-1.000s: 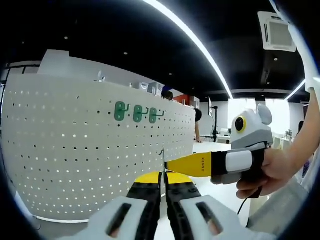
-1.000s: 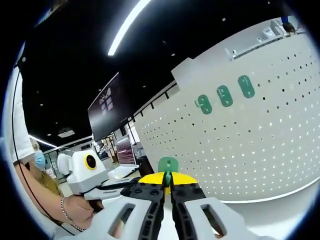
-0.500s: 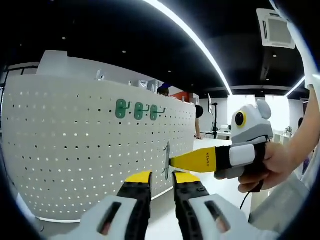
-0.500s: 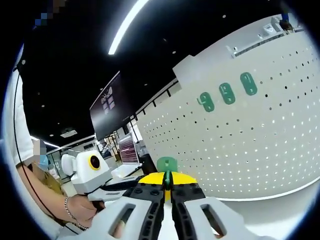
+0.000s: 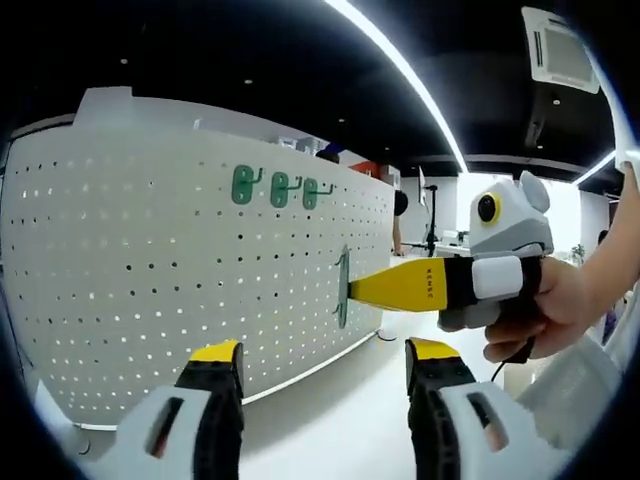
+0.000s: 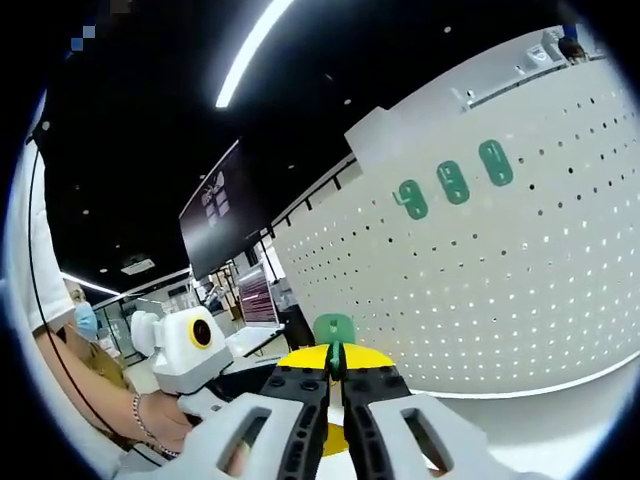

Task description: Insert the hook assembly into the mounting plate slot until the hook locks in place.

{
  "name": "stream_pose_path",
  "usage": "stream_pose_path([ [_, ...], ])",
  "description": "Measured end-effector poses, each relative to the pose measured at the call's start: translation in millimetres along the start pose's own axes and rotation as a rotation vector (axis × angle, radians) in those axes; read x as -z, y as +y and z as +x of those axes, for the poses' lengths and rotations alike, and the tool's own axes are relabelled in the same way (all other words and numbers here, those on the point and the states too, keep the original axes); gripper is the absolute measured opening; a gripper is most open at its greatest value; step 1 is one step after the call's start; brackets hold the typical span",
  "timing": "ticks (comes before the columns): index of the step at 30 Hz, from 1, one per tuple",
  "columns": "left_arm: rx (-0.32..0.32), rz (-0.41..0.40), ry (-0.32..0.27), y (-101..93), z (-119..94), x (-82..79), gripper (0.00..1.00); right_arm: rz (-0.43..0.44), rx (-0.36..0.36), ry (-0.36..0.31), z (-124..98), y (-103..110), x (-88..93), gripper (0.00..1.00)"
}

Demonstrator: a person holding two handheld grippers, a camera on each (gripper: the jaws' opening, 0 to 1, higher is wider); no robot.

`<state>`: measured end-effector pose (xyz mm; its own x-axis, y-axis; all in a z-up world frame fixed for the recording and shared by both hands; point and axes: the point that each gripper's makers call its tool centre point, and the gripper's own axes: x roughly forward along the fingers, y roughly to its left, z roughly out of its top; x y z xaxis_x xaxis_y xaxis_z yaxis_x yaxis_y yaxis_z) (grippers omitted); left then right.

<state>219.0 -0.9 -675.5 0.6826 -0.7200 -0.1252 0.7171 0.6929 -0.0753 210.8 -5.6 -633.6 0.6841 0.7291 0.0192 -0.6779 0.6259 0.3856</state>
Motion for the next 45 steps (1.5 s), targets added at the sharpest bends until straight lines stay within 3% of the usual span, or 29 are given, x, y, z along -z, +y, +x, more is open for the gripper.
stream_pose_path([
  [5,-0.002,0.0,0.035,0.5,2,9.0,0.88,0.002,0.001,0.006,0,0,1.0,0.0],
  [11,-0.01,0.013,0.058,-0.2,2,14.8,0.97,0.004,0.001,0.011,0,0,2.3,0.0],
  [19,-0.012,0.008,0.062,1.1,2,15.9,0.96,-0.003,0.004,0.013,0,-1,1.2,0.0],
  [28,-0.022,-0.004,0.071,4.5,-1,21.0,0.94,-0.054,0.136,0.014,-23,-45,-15.9,0.0],
  [45,-0.027,-0.013,0.083,6.3,-7,25.8,0.93,-0.126,0.2,0.023,-30,-76,-42.8,0.0],
])
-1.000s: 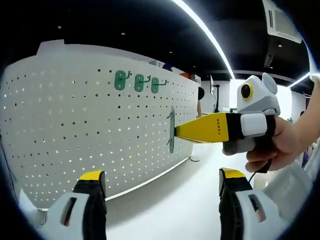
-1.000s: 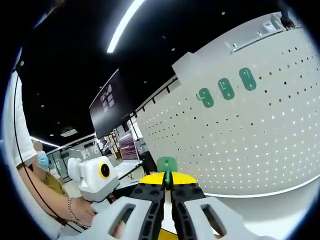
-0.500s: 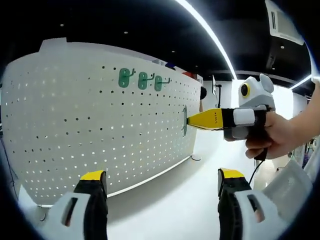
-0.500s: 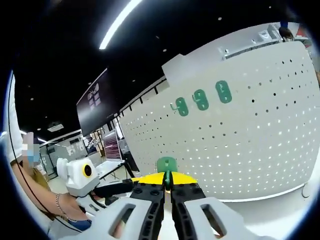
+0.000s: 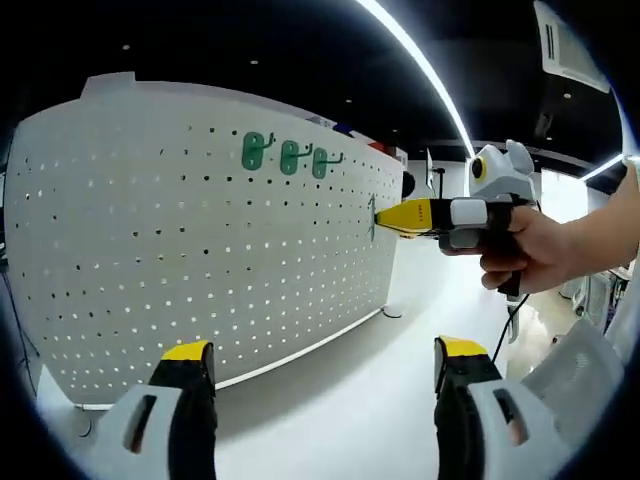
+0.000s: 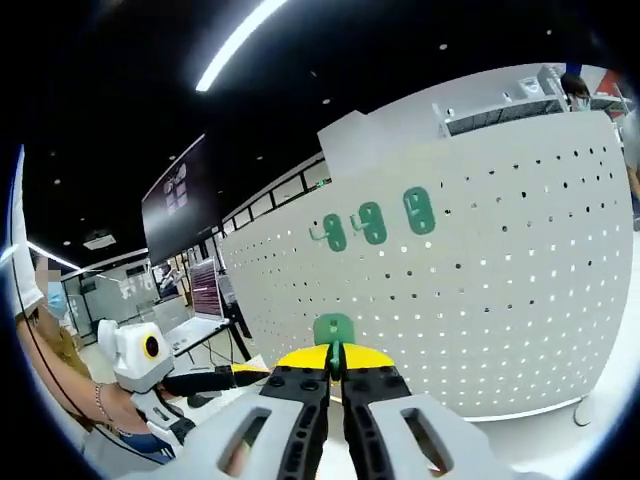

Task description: Insert the hook assembly into the mounting plate slot until the hook locks in place.

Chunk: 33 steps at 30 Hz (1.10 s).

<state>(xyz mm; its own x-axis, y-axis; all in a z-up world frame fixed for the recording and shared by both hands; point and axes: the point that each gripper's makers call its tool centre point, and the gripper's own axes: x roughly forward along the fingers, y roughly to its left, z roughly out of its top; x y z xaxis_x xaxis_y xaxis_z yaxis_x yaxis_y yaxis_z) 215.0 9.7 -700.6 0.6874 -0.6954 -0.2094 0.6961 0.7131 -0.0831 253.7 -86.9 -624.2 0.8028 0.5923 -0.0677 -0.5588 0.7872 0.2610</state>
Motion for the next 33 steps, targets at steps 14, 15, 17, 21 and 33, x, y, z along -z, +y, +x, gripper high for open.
stream_pose_path([
  [14,-0.01,-0.016,0.015,3.1,-5,7.2,0.92,-0.08,0.051,0.002,3,-24,-23.8,0.0],
  [15,-0.011,-0.018,0.015,2.8,-6,6.9,0.92,-0.082,0.056,0.0,3,-27,-26.0,0.0],
  [17,-0.012,-0.02,0.017,4.0,-7,8.9,0.91,-0.088,0.067,-0.005,3,-30,-29.5,0.0],
  [21,-0.019,-0.039,0.017,4.9,-10,10.3,0.91,-0.102,0.08,-0.012,6,-36,-35.7,0.0],
  [33,-0.035,-0.041,0.026,8.6,-17,14.8,0.9,-0.136,0.129,-0.042,10,-58,-59.7,0.0],
])
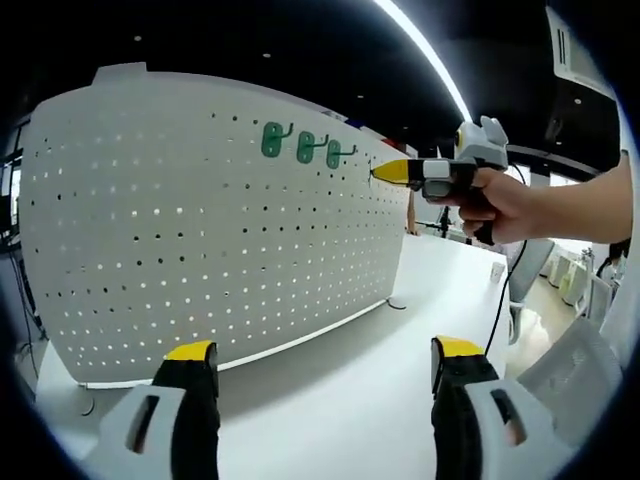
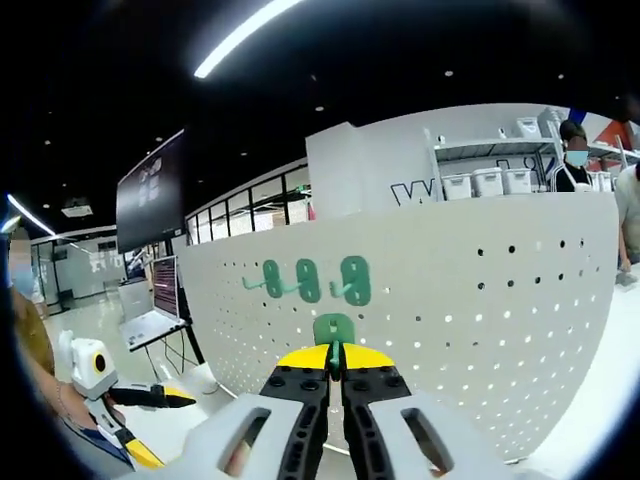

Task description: Insert the hook assembly into the mounting plate slot until the hook locks in place.

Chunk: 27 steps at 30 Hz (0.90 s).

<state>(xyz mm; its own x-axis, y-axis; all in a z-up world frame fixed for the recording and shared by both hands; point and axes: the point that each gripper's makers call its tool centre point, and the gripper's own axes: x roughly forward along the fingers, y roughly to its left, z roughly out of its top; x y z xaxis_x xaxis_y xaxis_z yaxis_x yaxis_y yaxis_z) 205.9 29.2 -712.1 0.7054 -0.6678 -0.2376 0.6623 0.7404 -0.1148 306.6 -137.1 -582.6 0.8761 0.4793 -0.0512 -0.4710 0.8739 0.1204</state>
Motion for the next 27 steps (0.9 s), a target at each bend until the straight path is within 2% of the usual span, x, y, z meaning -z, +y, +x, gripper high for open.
stream_pose_path([
  [27,-0.013,-0.002,0.015,1.3,-11,9.6,0.88,-0.086,0.136,-0.051,12,-46,-29.5,0.0],
])
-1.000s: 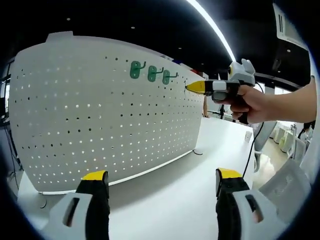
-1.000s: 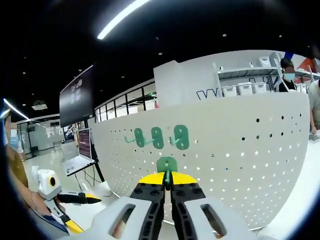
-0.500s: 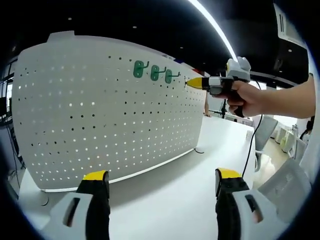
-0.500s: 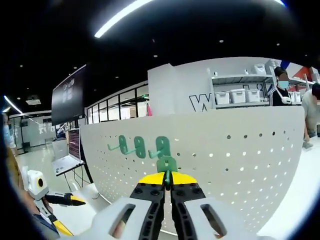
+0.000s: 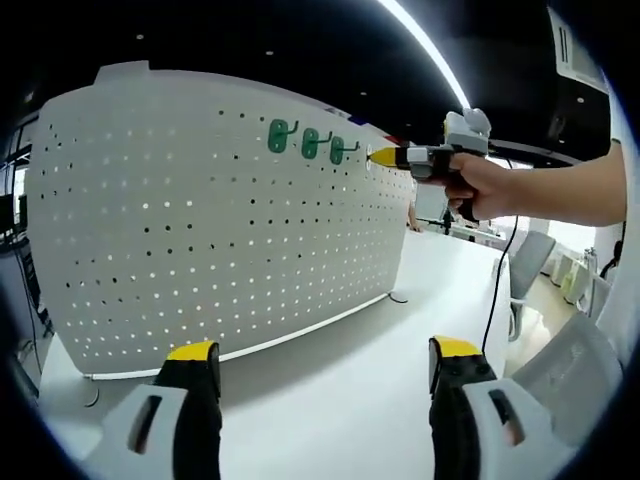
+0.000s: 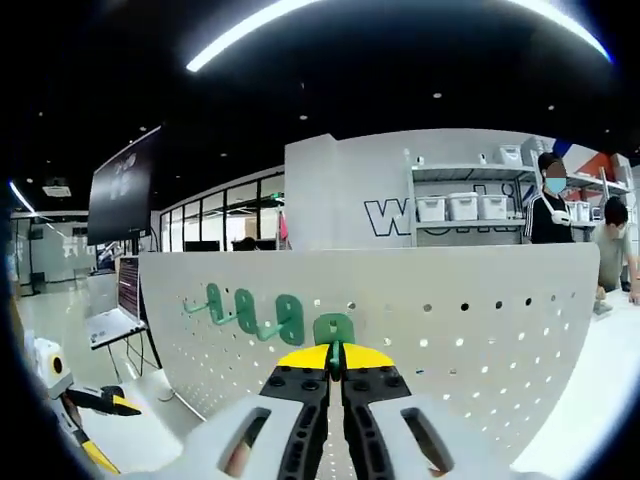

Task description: Insert the hook assembly into the mounting plate slot until the hook locks in place.

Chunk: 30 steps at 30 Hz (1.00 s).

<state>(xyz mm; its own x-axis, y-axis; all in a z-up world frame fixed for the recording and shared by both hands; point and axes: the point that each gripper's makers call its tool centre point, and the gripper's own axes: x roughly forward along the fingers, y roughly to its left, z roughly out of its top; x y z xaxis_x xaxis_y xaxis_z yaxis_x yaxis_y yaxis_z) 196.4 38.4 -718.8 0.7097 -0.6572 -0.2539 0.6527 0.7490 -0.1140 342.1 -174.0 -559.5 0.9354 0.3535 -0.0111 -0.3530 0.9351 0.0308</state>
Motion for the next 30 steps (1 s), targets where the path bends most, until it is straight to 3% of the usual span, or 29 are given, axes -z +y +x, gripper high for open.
stream_pose_path([
  [13,-0.012,-0.006,0.001,3.7,-5,1.4,0.87,-0.024,0.029,-0.014,8,-9,-6.9,0.0],
  [30,-0.027,-0.01,-0.007,7.0,-9,-0.8,0.87,-0.019,0.03,0.003,13,-10,-1.8,0.0],
])
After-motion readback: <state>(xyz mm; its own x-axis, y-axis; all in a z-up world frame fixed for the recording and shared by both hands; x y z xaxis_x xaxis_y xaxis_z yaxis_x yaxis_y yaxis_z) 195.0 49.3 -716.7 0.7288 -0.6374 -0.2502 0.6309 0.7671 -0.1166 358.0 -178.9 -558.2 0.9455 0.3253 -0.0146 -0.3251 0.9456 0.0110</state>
